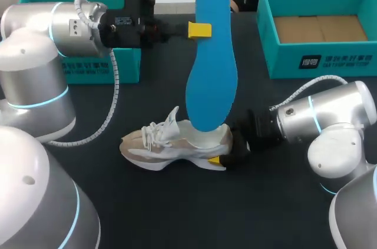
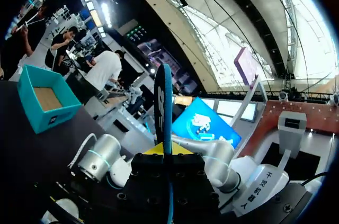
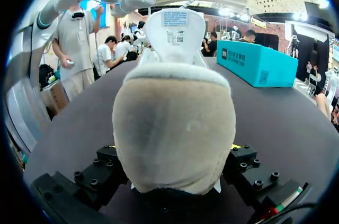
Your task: Take the shoe out of the shoebox, open the shoe tongue, remove and reinsert the insole, then place the shoe into the shoebox
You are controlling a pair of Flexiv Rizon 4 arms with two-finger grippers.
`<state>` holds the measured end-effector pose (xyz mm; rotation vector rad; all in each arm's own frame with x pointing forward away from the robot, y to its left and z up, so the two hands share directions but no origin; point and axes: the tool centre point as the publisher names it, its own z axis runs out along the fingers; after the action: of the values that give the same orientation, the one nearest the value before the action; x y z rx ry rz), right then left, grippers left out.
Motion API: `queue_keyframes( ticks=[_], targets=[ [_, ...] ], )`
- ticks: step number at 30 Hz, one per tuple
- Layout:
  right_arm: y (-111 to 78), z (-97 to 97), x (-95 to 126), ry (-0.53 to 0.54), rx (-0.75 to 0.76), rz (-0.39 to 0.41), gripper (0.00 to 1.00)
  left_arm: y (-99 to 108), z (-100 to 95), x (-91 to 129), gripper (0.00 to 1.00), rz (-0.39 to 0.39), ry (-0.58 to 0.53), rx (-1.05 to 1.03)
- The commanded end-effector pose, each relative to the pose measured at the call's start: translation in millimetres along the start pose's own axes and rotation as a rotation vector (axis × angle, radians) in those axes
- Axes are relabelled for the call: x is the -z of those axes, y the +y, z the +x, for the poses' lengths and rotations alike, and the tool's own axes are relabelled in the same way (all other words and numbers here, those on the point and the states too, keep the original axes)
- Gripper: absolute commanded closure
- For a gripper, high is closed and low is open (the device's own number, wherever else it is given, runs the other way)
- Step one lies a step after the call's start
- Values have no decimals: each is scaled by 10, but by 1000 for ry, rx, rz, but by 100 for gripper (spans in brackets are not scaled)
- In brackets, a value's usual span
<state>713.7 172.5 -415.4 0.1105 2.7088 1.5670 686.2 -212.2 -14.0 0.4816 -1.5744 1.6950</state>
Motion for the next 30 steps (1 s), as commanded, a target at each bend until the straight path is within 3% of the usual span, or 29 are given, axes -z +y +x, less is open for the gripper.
queue_keyframes(
  ticks=[1, 20, 30],
  targets=[
    [-9, -5, -51, -2, -1, 6, 100, 69, 218, -99, 100, 30, -24, 9],
    [-9, -5, -51, -2, -1, 6, 100, 209, 918, -385, 100, -2, 14, -42],
    [-9, -5, -51, -2, -1, 6, 100, 187, 1048, -439, 100, 2, 9, -84]
  ],
)
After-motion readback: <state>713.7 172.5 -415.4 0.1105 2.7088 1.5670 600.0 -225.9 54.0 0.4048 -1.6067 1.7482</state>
